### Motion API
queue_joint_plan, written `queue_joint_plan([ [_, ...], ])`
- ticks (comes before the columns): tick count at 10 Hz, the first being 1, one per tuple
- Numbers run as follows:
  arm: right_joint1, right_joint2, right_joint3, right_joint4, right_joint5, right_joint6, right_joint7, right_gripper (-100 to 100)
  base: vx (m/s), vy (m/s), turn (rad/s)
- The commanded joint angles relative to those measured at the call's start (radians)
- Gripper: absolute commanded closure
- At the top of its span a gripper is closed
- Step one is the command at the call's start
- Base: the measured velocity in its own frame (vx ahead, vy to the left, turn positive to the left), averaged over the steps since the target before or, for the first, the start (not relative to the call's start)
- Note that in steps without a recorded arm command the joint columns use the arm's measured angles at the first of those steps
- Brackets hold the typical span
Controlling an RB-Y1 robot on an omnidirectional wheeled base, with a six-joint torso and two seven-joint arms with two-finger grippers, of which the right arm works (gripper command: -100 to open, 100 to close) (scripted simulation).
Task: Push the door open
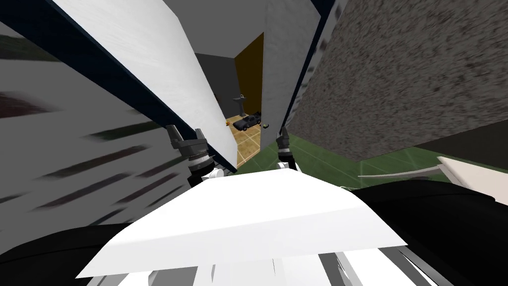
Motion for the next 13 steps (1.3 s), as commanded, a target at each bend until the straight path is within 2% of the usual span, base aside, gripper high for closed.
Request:
queue_joint_plan([
  [1,-0.014,-0.009,0.006,0.037,-0.004,-0.006,-0.007,-100,0.105,-0.099,0.081],
  [13,-0.148,-0.056,0.062,0.401,-0.026,-0.093,-0.052,-100,0.083,-0.104,0.086],
])
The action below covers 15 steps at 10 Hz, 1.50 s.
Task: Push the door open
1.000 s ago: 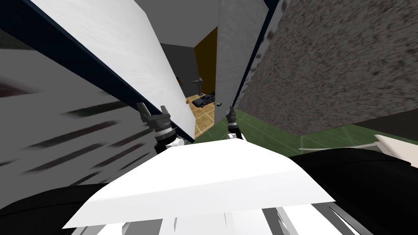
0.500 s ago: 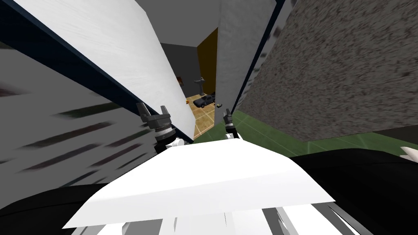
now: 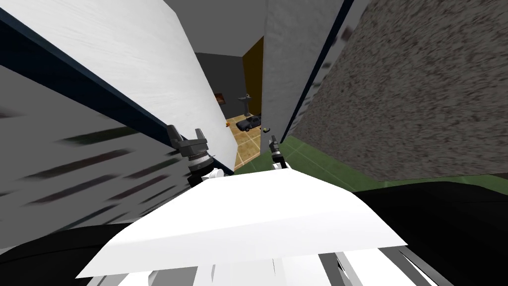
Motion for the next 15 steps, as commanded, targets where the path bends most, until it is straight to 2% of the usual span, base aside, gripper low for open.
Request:
queue_joint_plan([
  [1,-0.015,-0.01,0.007,0.047,-0.004,-0.01,-0.009,-100,0.088,-0.121,0.108],
  [4,-0.05,-0.019,0.022,0.137,-0.01,-0.033,-0.021,-100,0.079,-0.109,0.086],
  [5,-0.05,-0.019,0.022,0.144,-0.01,-0.033,-0.021,-100,0.043,-0.069,0.031],
  [11,-0.119,-0.035,0.051,0.334,-0.022,-0.078,-0.045,-100,0.063,-0.103,0.084],
  [12,-0.119,-0.035,0.051,0.334,-0.022,-0.078,-0.045,-100,0.051,-0.08,0.026],
  [15,-0.152,-0.041,0.065,0.421,-0.027,-0.099,-0.056,-100,0.053,-0.094,0.08],
])
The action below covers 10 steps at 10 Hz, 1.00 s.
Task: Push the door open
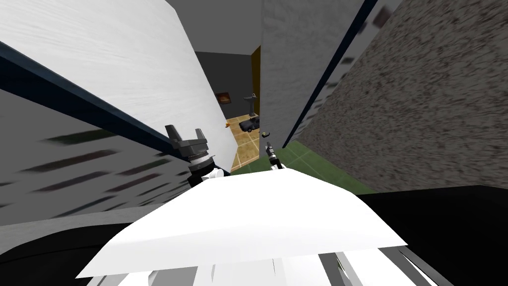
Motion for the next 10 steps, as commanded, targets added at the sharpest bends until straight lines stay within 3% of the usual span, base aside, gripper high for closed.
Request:
queue_joint_plan([
  [1,-0.011,0.0,0.002,0.03,-0.001,-0.01,-0.003,-100,0.039,-0.086,0.025],
  [10,-0.097,-0.015,0.038,0.265,-0.015,-0.066,-0.031,-100,0.058,-0.102,0.07],
])
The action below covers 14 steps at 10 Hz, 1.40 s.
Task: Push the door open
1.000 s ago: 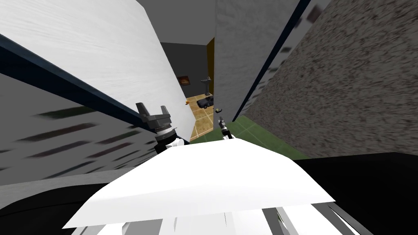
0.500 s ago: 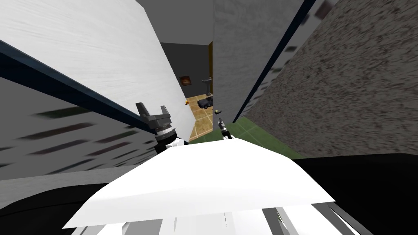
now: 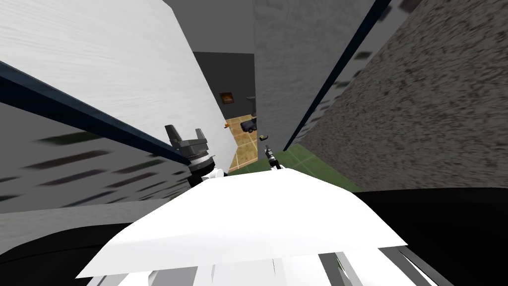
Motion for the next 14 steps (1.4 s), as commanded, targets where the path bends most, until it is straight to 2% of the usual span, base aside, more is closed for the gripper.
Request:
queue_joint_plan([
  [1,-0.012,-0.002,0.006,0.038,-0.002,-0.011,-0.005,-100,0.071,-0.094,0.069],
  [3,-0.039,-0.006,0.018,0.113,-0.007,-0.029,-0.014,-100,0.087,-0.167,0.1],
  [7,-0.071,-0.01,0.031,0.2,-0.012,-0.05,-0.025,-100,0.073,-0.129,0.065],
  [8,-0.064,-0.009,0.029,0.183,-0.011,-0.045,-0.022,-100,0.031,-0.04,0.013],
  [14,-0.068,0.002,0.015,0.207,-0.015,-0.058,-0.016,-100,0.194,0.021,0.03],
])
